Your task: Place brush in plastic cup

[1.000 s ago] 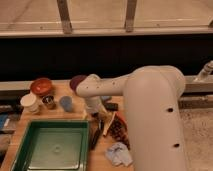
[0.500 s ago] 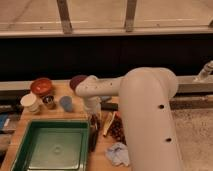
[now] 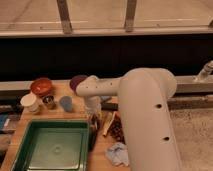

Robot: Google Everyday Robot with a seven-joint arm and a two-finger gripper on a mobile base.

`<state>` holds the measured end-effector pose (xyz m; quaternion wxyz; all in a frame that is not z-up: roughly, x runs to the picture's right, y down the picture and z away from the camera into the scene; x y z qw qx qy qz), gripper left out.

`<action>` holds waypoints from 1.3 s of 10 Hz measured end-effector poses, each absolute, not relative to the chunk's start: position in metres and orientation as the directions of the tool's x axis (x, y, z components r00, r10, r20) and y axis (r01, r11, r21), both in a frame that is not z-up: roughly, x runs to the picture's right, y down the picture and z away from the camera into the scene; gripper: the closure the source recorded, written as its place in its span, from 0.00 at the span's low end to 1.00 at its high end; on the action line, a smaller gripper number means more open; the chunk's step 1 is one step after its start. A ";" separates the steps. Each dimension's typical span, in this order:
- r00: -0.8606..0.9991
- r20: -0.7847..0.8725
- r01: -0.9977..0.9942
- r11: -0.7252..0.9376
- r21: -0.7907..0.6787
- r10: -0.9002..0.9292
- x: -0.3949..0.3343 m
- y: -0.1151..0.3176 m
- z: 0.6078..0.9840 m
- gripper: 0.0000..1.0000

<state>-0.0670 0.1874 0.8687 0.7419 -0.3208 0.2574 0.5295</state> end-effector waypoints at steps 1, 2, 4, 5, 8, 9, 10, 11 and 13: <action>0.305 -0.714 -0.952 0.234 -0.199 0.631 -0.067 0.184 0.868 1.00; 0.299 -0.701 -0.953 0.239 -0.186 0.647 -0.064 0.178 0.865 1.00; 0.288 -0.660 -0.956 0.253 -0.152 0.694 -0.059 0.154 0.846 1.00; 0.287 -0.637 -0.955 0.262 -0.136 0.715 -0.057 0.137 0.833 1.00; 0.281 -0.564 -0.954 0.290 -0.077 0.777 -0.049 0.081 0.792 1.00; 0.287 -0.531 -0.949 0.312 -0.045 0.797 -0.046 0.055 0.780 1.00; 0.294 -0.508 -0.944 0.331 -0.019 0.810 -0.046 0.035 0.773 1.00; 0.306 -0.494 -0.934 0.357 0.010 0.814 -0.043 0.015 0.768 1.00; 0.341 -0.495 -0.910 0.413 0.041 0.799 -0.045 -0.010 0.768 1.00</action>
